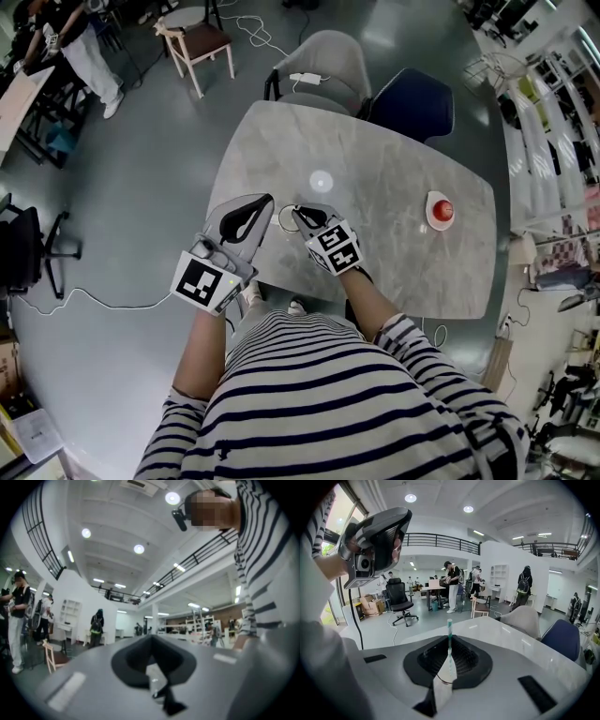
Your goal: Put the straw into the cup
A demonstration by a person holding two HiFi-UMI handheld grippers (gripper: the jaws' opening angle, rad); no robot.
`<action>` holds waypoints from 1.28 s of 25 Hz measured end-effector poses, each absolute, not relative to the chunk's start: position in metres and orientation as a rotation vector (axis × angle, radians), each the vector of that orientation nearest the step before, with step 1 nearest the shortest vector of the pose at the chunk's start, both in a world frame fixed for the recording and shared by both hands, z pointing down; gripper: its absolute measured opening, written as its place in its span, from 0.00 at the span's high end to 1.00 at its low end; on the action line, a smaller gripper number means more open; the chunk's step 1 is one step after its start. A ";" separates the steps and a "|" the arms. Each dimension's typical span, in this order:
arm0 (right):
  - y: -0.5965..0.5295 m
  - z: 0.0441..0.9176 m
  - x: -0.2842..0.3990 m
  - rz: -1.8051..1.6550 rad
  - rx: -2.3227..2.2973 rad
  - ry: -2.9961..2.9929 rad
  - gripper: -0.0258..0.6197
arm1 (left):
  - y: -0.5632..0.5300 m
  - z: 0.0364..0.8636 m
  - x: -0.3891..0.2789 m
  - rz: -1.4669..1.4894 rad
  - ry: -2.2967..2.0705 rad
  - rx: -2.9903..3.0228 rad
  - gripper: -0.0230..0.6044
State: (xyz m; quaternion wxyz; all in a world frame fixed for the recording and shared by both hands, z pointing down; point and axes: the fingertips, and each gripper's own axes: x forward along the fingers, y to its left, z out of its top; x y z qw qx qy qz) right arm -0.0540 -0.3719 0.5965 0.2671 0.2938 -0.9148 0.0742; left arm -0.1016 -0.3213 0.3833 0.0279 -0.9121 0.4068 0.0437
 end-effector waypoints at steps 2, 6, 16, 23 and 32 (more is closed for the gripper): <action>-0.371 0.601 -0.054 0.216 0.791 -2.458 0.92 | -0.321 0.382 -0.101 0.136 1.251 -2.815 0.95; -0.371 0.610 -0.050 0.252 0.788 -2.439 0.92 | -0.320 0.380 -0.099 0.135 1.242 -2.815 0.95; -0.366 0.626 -0.048 0.272 0.780 -2.397 0.92 | -0.312 0.384 -0.102 0.112 1.247 -2.814 0.95; -0.370 0.625 -0.048 0.302 0.799 -2.402 0.92 | -0.309 0.382 -0.103 0.122 1.250 -2.814 0.95; -0.367 0.630 -0.051 0.339 0.755 -2.407 0.92 | -0.306 0.382 -0.101 0.101 1.236 -2.820 0.95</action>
